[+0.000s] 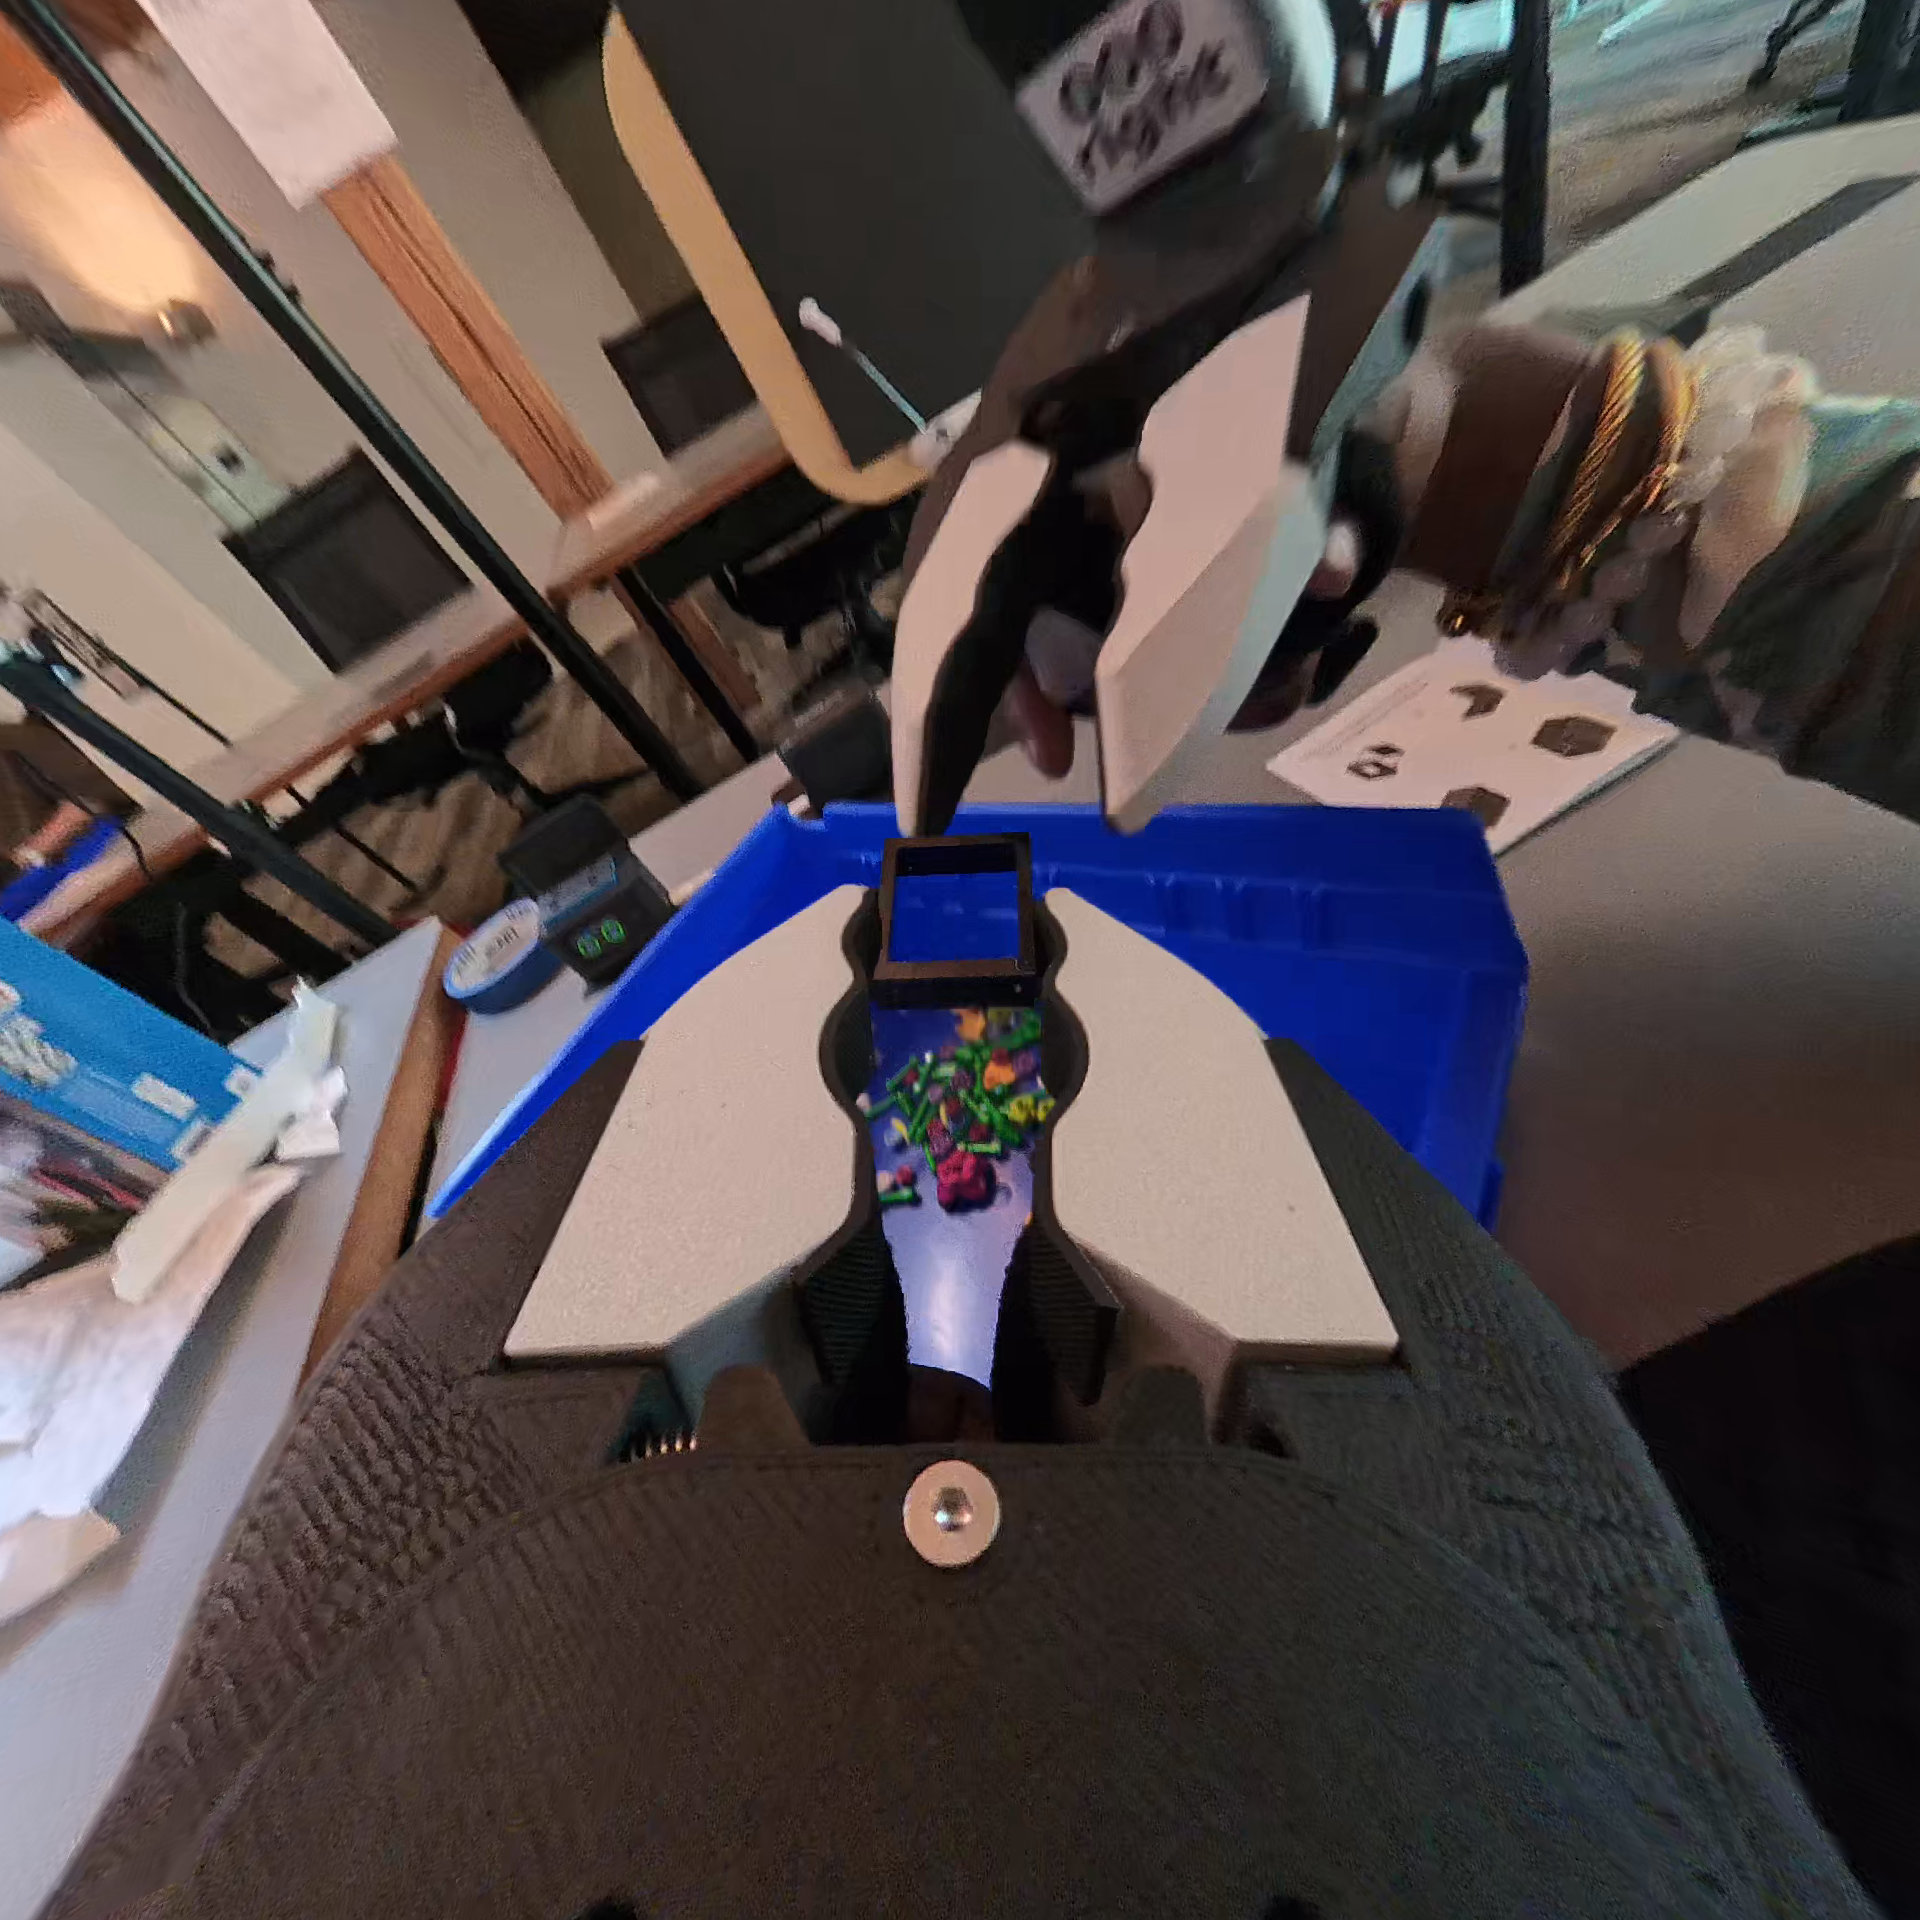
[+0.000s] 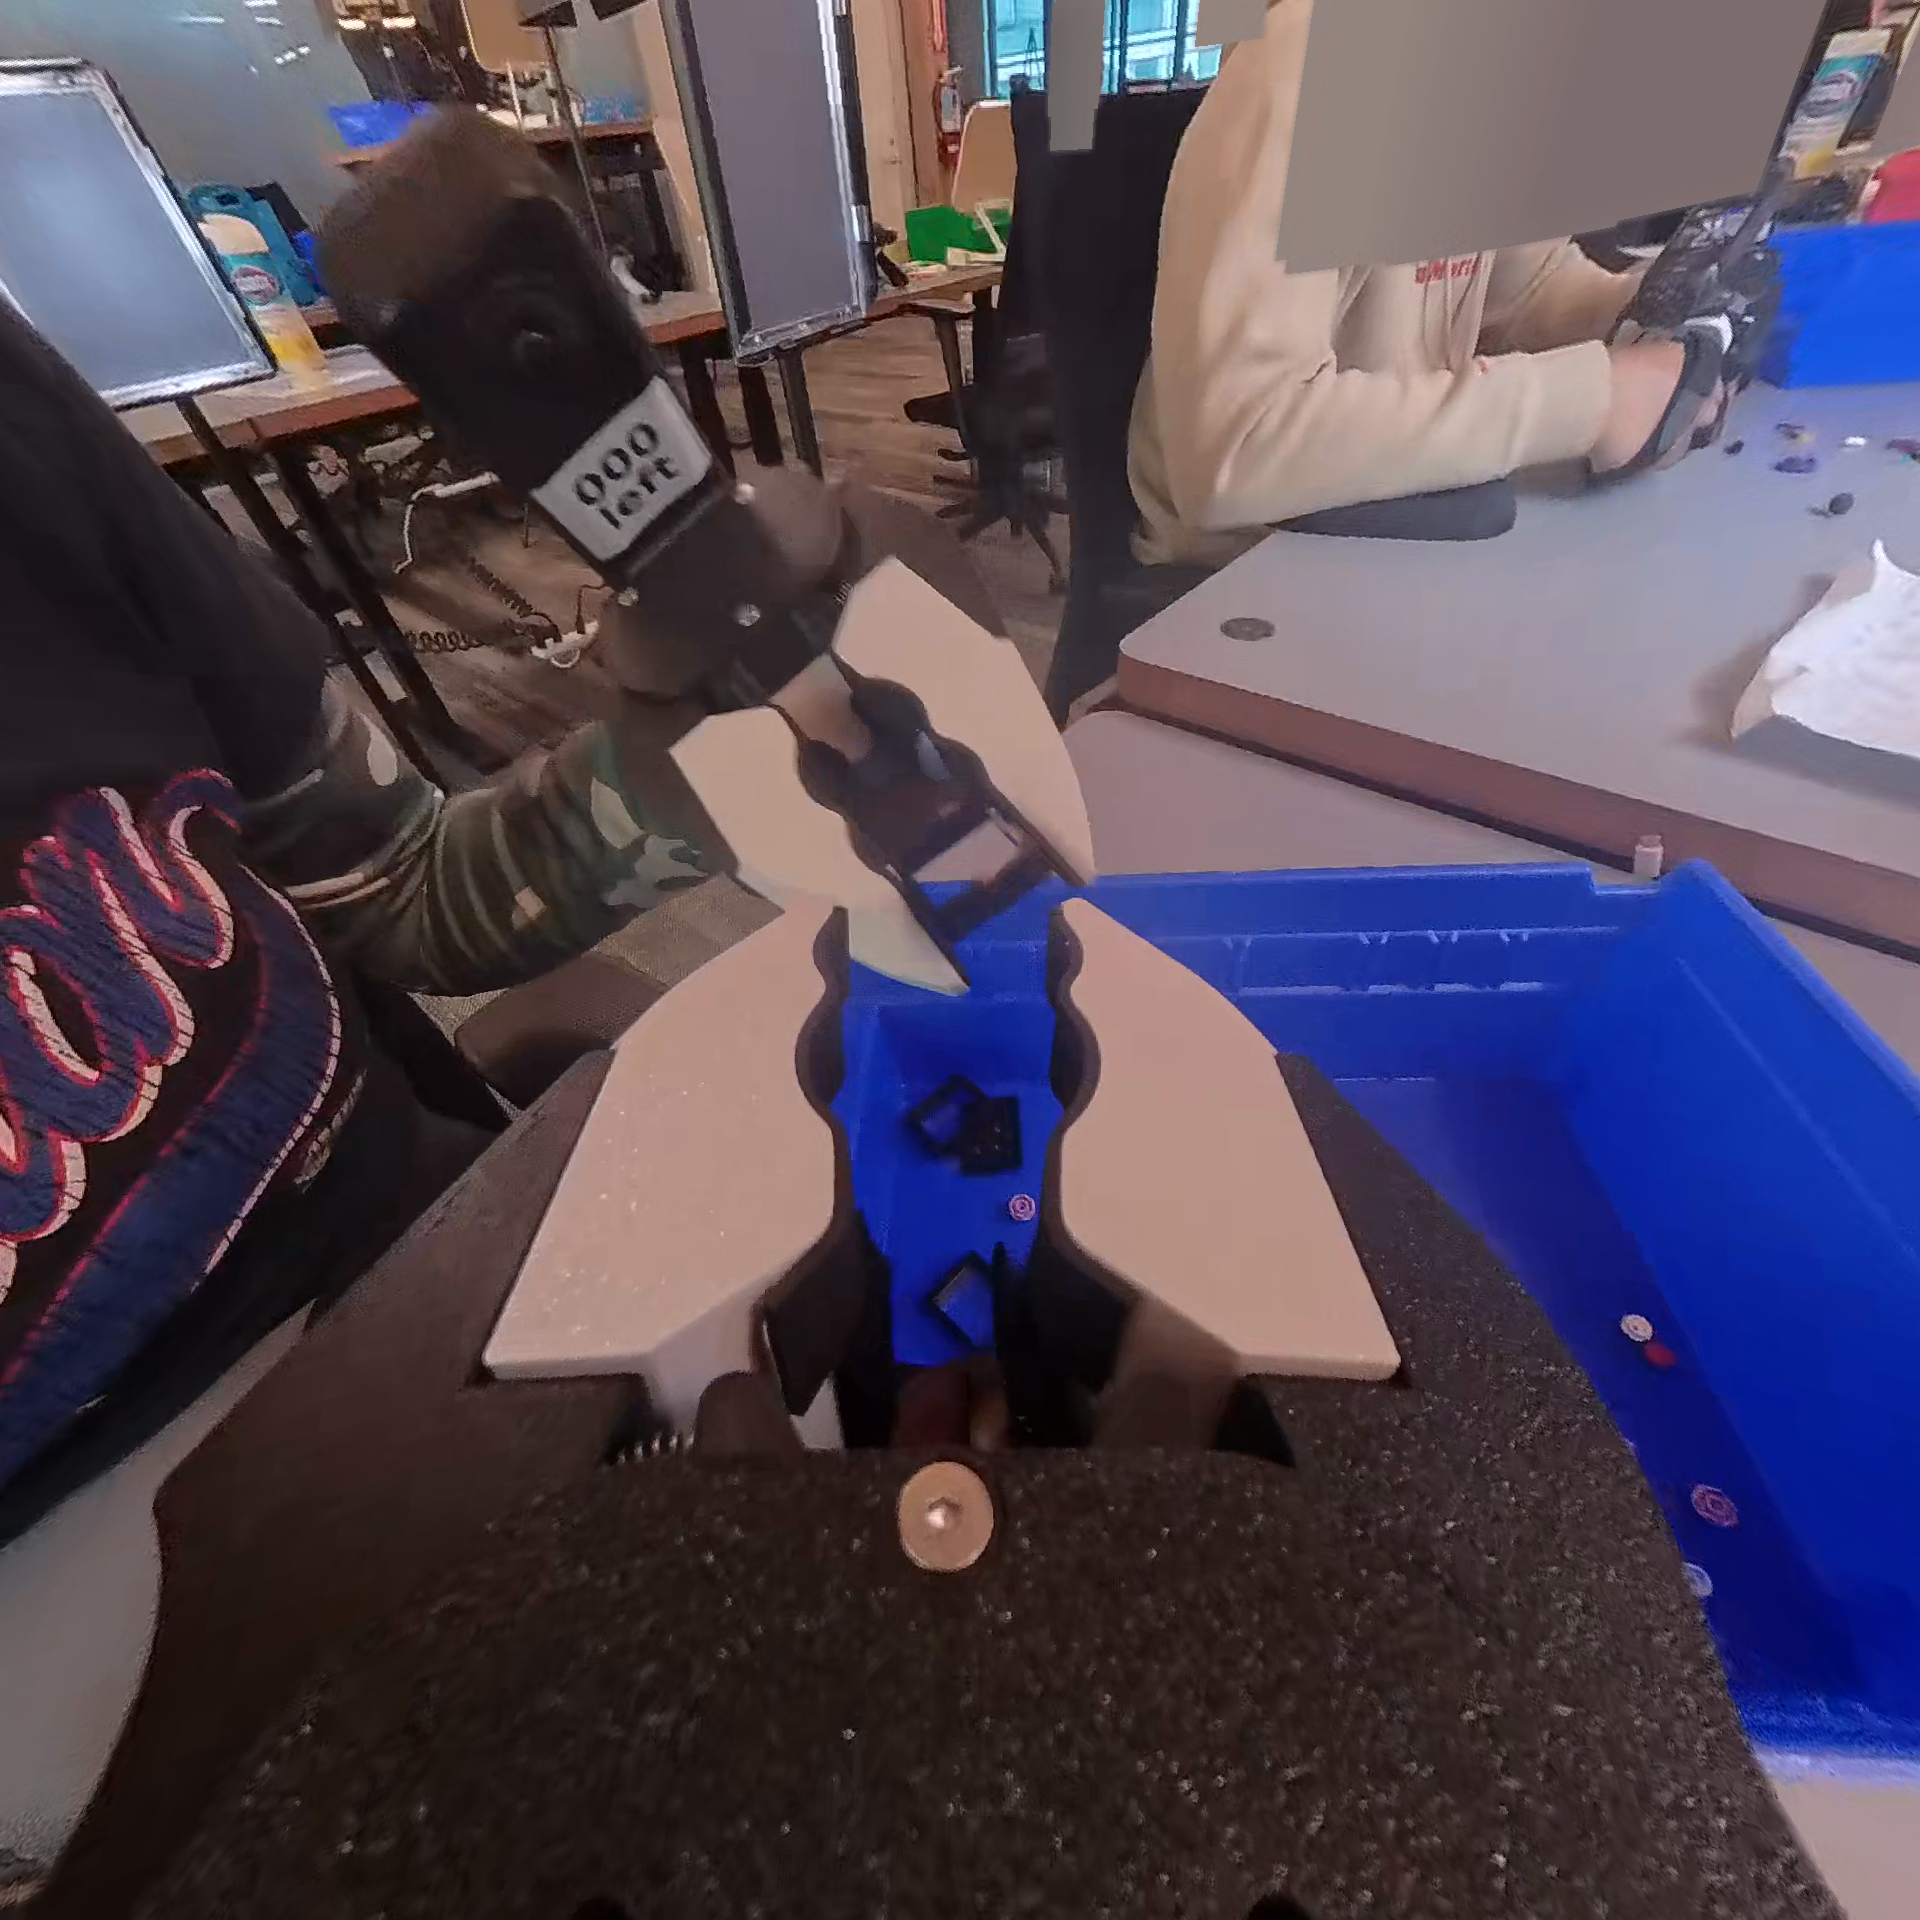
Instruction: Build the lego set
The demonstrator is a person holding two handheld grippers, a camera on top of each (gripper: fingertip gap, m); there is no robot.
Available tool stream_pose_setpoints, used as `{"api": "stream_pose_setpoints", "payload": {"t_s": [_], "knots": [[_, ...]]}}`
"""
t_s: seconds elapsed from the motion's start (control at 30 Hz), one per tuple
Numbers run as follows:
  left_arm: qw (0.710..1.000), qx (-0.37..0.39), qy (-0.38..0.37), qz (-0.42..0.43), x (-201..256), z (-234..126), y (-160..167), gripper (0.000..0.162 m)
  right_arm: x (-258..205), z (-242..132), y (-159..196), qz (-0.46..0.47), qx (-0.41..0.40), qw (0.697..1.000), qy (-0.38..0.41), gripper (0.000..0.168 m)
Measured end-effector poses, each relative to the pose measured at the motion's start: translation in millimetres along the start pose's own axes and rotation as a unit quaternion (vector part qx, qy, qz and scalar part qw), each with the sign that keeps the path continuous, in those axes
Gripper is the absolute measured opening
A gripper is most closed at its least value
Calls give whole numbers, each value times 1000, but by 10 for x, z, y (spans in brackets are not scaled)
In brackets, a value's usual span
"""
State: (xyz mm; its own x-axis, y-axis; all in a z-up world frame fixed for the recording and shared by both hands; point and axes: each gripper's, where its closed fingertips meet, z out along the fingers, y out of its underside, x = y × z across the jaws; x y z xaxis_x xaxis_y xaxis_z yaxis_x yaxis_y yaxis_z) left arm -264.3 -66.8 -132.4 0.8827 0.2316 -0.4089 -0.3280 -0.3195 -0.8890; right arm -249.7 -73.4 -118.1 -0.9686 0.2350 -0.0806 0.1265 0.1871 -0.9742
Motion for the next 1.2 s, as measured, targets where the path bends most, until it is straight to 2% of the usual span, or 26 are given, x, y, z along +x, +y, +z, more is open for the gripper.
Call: {"api": "stream_pose_setpoints", "payload": {"t_s": [0.07, 0.17, 0.23, 0.3, 0.33, 0.43, 0.6, 0.9, 1.0, 1.1, 1.2], "knots": [[999, 37, -12, 23, 5, -32, -130, 27, 32, 26, 40, 11, -10, 1000, 4, 38], [993, 46, -50, 95, -13, -61, -201, 28, -55, 24, -97, 50, 31, 998, -38, 33], [987, 42, -68, 139, -4, -60, -220, 28, -92, 22, -147, 68, 44, 995, -58, 24], [985, 33, -70, 155, 16, -42, -202, 28, -44, 33, -99, 64, 29, 997, -39, 13], [986, 26, -66, 154, 27, -29, -177, 28, -35, 32, -64, 60, 17, 997, -34, 13], [990, 16, -43, 135, 76, 9, -107, 29, -17, 19, 7, 47, -8, 999, -20, 10], [998, -2, -15, 53, 58, -37, -7, 36, 107, -62, 184, 41, -57, 997, 26, 8], [993, -93, -62, -23, -209, -208, 409, 36, 414, -82, 784, 71, -220, 966, 115, 9], [991, -101, -73, -48, -254, -234, 471, 36, 454, -80, 832, 67, -238, 960, 130, 25], [987, -113, -82, -74, -290, -254, 549, 37, 490, -104, 769, 54, -231, 960, 152, 47], [980, -131, -93, -117, -327, -272, 643, 49, 570, -219, 720, 31, -248, 946, 206, 65]]}}
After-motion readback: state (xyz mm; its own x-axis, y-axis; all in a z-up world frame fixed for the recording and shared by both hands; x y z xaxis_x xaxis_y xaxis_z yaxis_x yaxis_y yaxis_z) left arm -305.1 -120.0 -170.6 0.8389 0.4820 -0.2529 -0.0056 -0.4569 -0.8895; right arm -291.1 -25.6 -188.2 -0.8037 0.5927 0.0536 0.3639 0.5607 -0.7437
